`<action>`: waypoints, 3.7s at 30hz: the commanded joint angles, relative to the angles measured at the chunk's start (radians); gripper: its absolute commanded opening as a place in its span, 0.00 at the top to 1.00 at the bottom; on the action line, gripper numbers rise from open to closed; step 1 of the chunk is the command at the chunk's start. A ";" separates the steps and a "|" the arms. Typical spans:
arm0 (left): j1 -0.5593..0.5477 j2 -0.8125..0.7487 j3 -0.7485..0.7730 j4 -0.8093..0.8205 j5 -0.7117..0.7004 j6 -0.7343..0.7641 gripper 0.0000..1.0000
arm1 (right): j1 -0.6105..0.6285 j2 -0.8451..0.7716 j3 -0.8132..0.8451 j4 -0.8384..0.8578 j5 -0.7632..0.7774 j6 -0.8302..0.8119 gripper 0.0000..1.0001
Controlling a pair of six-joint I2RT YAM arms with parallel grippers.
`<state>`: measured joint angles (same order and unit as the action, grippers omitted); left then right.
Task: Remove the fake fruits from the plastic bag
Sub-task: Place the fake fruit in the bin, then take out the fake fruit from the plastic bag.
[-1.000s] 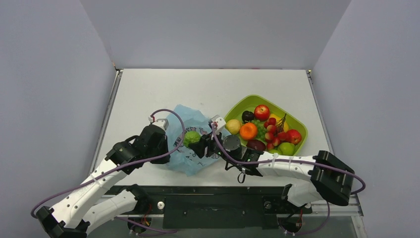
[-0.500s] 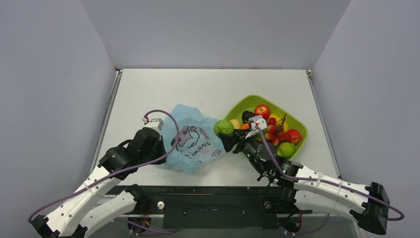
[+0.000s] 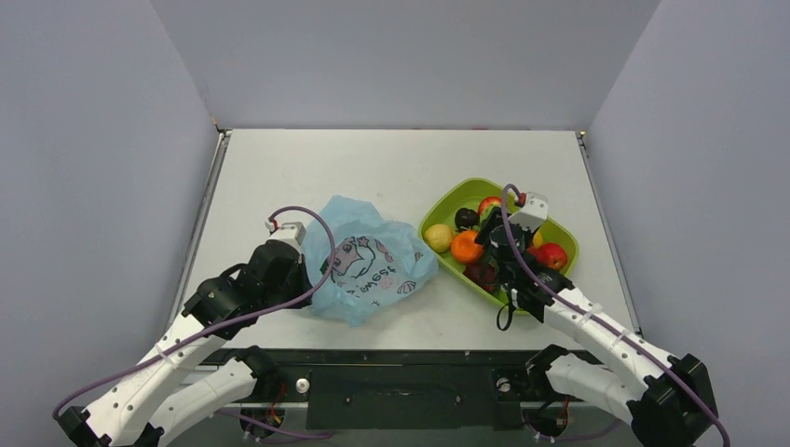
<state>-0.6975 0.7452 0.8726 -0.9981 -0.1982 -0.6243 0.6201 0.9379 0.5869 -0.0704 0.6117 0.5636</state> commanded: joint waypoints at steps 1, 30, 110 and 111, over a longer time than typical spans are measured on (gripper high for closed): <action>-0.001 -0.006 0.002 0.039 -0.007 -0.005 1.00 | -0.080 0.055 0.091 -0.024 -0.106 -0.001 0.93; -0.030 0.012 0.002 0.035 -0.004 -0.014 1.00 | 0.249 0.041 0.086 0.141 -0.336 -0.203 0.26; -0.284 -0.270 -0.331 0.463 0.124 -0.540 1.00 | 0.678 1.207 0.470 0.930 -0.409 -0.256 0.16; -0.284 -0.279 -0.334 0.462 0.121 -0.545 1.00 | 0.682 1.218 0.486 0.903 -0.381 -0.265 0.17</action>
<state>-0.9844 0.4988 0.5472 -0.6361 -0.0975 -1.1343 1.2549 2.1052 1.0138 0.9195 0.0280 0.4000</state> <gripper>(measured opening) 0.003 0.837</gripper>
